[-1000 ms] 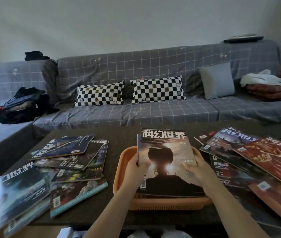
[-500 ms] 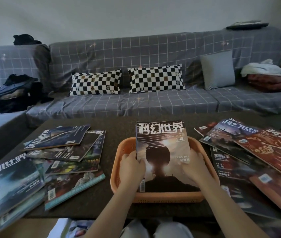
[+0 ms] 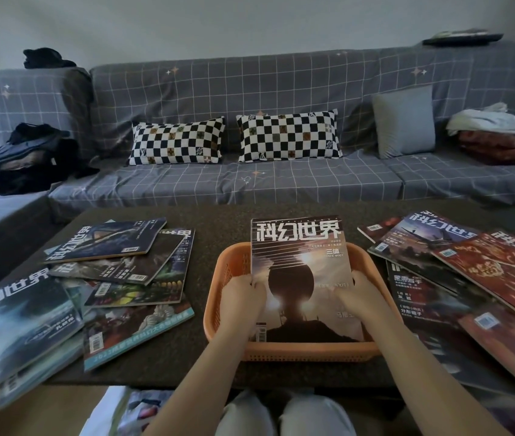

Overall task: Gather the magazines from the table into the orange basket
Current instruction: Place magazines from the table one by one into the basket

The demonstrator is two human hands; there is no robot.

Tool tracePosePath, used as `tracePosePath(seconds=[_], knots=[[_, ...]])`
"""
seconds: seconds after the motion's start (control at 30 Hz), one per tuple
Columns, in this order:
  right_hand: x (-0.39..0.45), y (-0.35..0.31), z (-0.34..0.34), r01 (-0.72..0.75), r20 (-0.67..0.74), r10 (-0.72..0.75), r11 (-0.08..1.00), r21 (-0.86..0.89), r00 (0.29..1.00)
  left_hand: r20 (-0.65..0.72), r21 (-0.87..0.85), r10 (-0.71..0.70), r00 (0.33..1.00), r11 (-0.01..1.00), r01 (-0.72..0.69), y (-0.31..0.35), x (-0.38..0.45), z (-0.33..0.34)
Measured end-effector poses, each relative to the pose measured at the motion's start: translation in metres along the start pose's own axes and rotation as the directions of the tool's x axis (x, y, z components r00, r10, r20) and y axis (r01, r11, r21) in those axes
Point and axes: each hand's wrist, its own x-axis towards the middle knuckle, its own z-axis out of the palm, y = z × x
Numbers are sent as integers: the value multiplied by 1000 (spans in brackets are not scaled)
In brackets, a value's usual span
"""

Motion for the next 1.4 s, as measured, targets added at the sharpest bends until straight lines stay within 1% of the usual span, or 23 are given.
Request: tracePosePath(seconds=[0.1,0.2,0.3,0.4,0.5,0.57,0.77,0.93,1.07,1.27,1.4], knots=[[-1,1,-3,-40,31,38,996,77,999,28,-84,-33,999,996,35,0,1,0],[-1,1,-4,-50,65,43,993,105,997,67,-164,-80,995,982,90,0,1,-1],[-1,0,-4,-43,47,39,995,85,998,136,-177,-116,984,974,140,0,2,-4],[-3,1,-5,-22,41,18,994,108,999,174,-213,-145,974,960,181,2,2,-7],[-4,1,-7,-9,40,3,991,134,999,180,-235,-169,969,949,209,3,1,-7],[-7,0,-9,1,43,-7,990,139,999,186,-261,-161,969,943,206,2,2,-6],[-15,-4,-10,26,89,-35,994,105,995,118,-234,-150,982,956,175,-2,4,-6],[-18,-6,-9,19,75,-29,991,130,997,140,-245,-153,978,952,184,-4,3,-9],[-20,-5,-9,22,80,-36,987,161,996,174,-291,-186,967,928,231,-4,4,-10],[-23,-6,-10,24,128,-43,988,154,991,238,-355,-213,948,889,289,-3,4,-15],[-29,-12,-11,15,117,-35,985,170,993,259,-373,-243,935,868,328,-1,4,-18]])
